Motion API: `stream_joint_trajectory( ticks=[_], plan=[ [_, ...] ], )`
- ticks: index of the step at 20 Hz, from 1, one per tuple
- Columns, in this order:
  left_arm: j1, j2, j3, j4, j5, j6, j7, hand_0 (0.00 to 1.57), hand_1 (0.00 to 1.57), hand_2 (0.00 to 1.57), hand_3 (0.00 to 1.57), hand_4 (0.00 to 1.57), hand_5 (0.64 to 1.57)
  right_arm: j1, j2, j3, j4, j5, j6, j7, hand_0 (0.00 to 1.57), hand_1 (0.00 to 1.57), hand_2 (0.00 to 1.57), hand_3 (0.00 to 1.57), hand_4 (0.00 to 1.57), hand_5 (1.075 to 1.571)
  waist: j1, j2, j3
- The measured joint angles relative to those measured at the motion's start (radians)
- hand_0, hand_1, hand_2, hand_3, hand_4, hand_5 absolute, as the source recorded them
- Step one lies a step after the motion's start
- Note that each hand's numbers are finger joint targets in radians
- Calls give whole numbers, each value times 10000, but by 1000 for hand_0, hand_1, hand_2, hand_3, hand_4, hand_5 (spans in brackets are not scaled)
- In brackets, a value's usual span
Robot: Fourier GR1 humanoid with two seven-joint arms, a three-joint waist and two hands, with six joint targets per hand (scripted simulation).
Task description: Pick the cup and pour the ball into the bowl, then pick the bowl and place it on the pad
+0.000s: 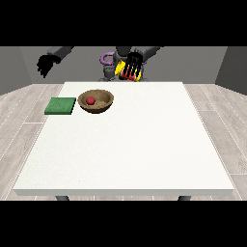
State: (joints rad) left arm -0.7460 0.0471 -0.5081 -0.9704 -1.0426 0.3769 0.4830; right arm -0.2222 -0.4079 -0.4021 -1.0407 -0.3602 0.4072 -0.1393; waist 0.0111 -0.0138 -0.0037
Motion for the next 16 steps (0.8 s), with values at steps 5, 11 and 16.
stream_joint_trajectory(
  ticks=[5, 11, 16],
  plan=[
    [277, -326, 1708, -2039, 3355, 1202, -1030, 0, 0, 0, 0, 407, 1497, -259, 235, 32, 32, -44, -217, 33, 0, 0, 0, 0, 700, 1570, 350, 878, -104],
    [356, -164, 3672, -4088, 7631, -203, -2241, 0, 0, 0, 0, 214, 1500, -252, 646, -121, 15, -13, -894, -200, 0, 0, 0, 0, 417, 1570, 1350, 1484, -90],
    [205, 1153, 5585, -4668, 10653, -2722, -2863, 0, 0, 0, 0, 330, 1497, -215, 926, -346, -31, -34, -1419, -576, 0, 0, 0, 0, 0, 1570, 2114, 2056, -28]
  ],
)
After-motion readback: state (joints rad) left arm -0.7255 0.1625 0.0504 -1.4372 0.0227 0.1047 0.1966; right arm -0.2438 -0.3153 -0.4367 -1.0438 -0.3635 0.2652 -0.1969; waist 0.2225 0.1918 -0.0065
